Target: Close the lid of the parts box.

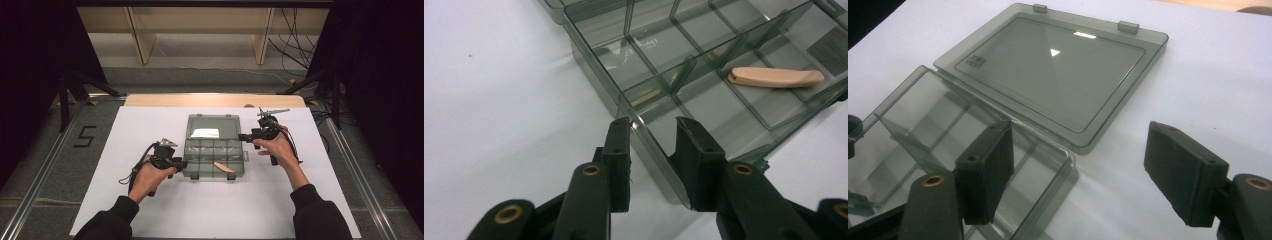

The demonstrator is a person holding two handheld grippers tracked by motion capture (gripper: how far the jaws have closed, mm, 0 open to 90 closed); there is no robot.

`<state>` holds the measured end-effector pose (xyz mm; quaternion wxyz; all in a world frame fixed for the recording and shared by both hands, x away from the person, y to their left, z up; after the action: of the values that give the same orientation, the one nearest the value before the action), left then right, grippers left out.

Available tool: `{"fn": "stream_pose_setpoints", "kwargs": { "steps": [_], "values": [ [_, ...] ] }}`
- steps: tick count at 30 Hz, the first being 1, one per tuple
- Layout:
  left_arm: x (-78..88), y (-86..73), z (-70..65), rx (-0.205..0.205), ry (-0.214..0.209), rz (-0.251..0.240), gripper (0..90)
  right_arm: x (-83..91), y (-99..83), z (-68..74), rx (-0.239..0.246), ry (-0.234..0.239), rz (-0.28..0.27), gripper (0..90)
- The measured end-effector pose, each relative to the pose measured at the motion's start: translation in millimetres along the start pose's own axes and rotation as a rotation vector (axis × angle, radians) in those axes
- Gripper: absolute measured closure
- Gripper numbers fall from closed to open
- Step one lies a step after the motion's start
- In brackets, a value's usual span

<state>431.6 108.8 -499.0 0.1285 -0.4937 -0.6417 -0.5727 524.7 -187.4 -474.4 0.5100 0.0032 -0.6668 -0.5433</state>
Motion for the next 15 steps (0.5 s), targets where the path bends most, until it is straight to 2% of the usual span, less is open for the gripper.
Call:
{"fn": "stream_pose_setpoints", "kwargs": {
  "steps": [1, 2, 3, 4, 6, 7, 8, 9, 10, 11, 14, 15],
  "values": [
    [0.0, 0.0, 0.0, 0.0, 0.0, 0.0, 68.2, 0.0, 0.0, 0.0, 0.0, 0.0, 0.0, 28.5],
    [0.7, -0.8, 0.5, -0.018, -0.009, 0.026, 68.6, -2.9, -0.3, -0.6, -0.023, 0.0, -0.001, 28.6],
    [0.4, -0.9, 0.0, -0.016, -0.009, 0.025, 69.5, -4.5, -0.4, -1.3, -0.025, 0.005, -0.008, 28.8],
    [0.9, -0.9, 0.5, -0.031, 0.0, 0.032, 69.9, -5.7, -0.5, -2.7, -0.02, 0.006, -0.008, 29.0],
    [1.0, -0.6, 0.3, -0.027, 0.001, 0.033, 70.3, -9.2, -0.2, -3.8, -0.024, 0.016, 0.004, 28.8],
    [0.5, -0.4, -0.2, -0.017, -0.002, 0.028, 70.4, -9.6, 0.7, -4.5, -0.023, 0.005, 0.02, 28.9],
    [-0.5, -0.2, -1.3, -0.005, -0.003, 0.014, 70.5, -11.0, 2.7, -3.3, -0.045, 0.007, 0.01, 28.9],
    [-0.5, -0.2, -1.3, -0.005, -0.003, 0.014, 70.6, -11.0, 2.7, -3.3, -0.045, 0.007, 0.01, 28.9],
    [1.1, -0.5, 0.5, -0.027, 0.004, 0.036, 70.7, -12.8, 6.4, -4.0, -0.039, 0.01, 0.002, 28.9],
    [-1.1, 0.0, -2.4, 0.01, -0.002, 0.006, 70.8, -13.3, 7.9, -2.5, -0.058, 0.006, 0.02, 29.0],
    [-0.4, -0.5, -1.9, -0.001, -0.002, 0.015, 70.8, -19.7, 11.9, -6.1, -0.03, 0.008, 0.03, 29.2],
    [-1.0, -0.3, -2.6, 0.01, -0.004, 0.007, 70.8, -22.5, 13.6, -7.1, -0.03, 0.006, 0.02, 29.2]
  ]
}}
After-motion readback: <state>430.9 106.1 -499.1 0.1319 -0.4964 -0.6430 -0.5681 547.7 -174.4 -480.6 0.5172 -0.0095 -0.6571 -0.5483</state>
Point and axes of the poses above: each handheld gripper's, and its own axes: x roughly backward along the jaws, y roughly out of its top, z roughly to its left, the point moved 5 cm from there along -x, roughly forward along the jaws, and after that the axes turned 12 degrees about x, right-handed, at the moved point
